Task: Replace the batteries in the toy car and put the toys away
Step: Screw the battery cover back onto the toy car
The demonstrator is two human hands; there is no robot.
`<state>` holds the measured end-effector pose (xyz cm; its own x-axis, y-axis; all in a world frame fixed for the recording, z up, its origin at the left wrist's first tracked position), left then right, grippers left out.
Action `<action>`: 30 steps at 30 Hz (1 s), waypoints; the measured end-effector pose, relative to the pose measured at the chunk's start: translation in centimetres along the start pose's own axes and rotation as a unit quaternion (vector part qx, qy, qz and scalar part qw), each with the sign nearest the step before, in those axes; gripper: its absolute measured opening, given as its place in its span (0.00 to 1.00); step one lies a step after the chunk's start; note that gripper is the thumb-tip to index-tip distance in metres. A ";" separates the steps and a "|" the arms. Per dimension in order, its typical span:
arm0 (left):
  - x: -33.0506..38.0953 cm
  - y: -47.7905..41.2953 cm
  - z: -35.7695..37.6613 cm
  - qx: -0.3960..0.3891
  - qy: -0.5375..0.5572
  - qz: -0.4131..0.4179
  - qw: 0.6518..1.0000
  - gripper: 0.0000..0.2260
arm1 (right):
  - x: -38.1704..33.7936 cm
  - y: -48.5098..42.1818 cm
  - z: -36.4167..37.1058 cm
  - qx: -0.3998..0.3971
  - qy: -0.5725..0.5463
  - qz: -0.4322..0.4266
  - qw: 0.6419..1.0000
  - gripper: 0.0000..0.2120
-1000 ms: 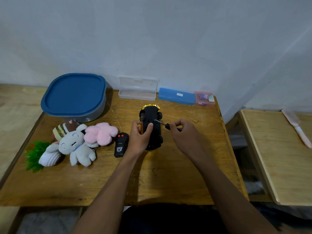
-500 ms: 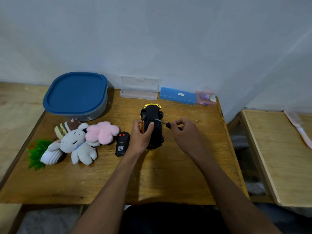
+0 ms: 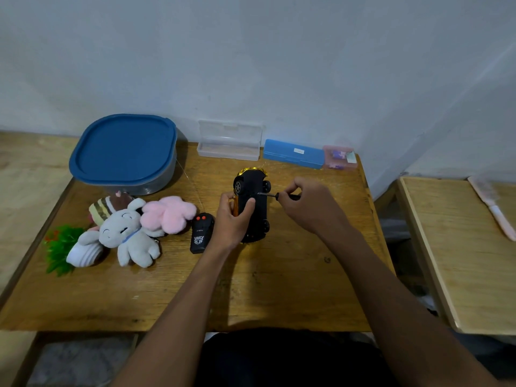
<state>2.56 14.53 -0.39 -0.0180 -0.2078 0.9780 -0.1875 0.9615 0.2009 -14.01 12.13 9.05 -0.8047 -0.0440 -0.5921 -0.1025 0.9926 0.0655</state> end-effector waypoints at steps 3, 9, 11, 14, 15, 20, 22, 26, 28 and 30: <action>0.0 -0.1 -0.1 0.005 -0.003 0.006 1.000 0.13 | -0.1 -0.4 -0.1 -0.006 0.001 -0.002 1.000 0.06; 0.0 -0.2 -0.1 0.012 -0.001 0.005 1.000 0.14 | -0.2 -0.3 0.0 -0.009 -0.006 -0.005 1.000 0.06; -0.2 -0.2 -0.1 0.012 -0.001 0.003 1.000 0.13 | -0.2 -0.3 0.0 -0.008 -0.007 -0.006 1.000 0.06; -0.3 -0.1 0.0 0.013 -0.002 0.004 1.000 0.12 | -0.2 -0.2 -0.1 -0.007 -0.008 -0.009 1.000 0.06; -0.3 -0.2 0.0 0.014 -0.003 0.004 1.000 0.12 | -0.2 -0.2 -0.1 -0.007 -0.007 -0.010 1.000 0.06; -0.6 -0.3 -0.1 0.011 -0.006 0.000 1.000 0.12 | 0.1 -0.3 0.0 -0.034 -0.016 -0.004 0.999 0.06; -0.5 -0.3 -0.3 0.012 -0.012 0.003 1.000 0.12 | 0.3 -0.5 0.0 -0.070 -0.011 0.001 0.997 0.06; -0.5 -0.3 -0.5 0.012 -0.028 0.012 0.999 0.12 | 0.2 -1.3 -0.4 -0.125 -0.005 0.005 0.992 0.07; -0.5 -0.3 -0.6 0.012 -0.032 0.010 0.999 0.12 | -0.1 -1.6 -0.7 -0.139 0.008 -0.005 0.990 0.09; -0.4 -0.1 -0.6 0.010 -0.026 0.008 1.000 0.13 | -0.3 -1.7 -0.9 -0.147 0.017 -0.015 0.989 0.11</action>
<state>3.14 14.58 -0.78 -0.0720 -0.2028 0.9766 -0.2064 0.9609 0.1843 -14.11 10.35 9.84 -0.8172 -0.0821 -0.5705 -0.2884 0.9152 0.2814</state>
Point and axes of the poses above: each hand's wrist, its own y-axis away from the middle knuckle, its own z-axis out of the palm, x = y × z, the point moved 7 cm from there along -y, towards the middle knuckle
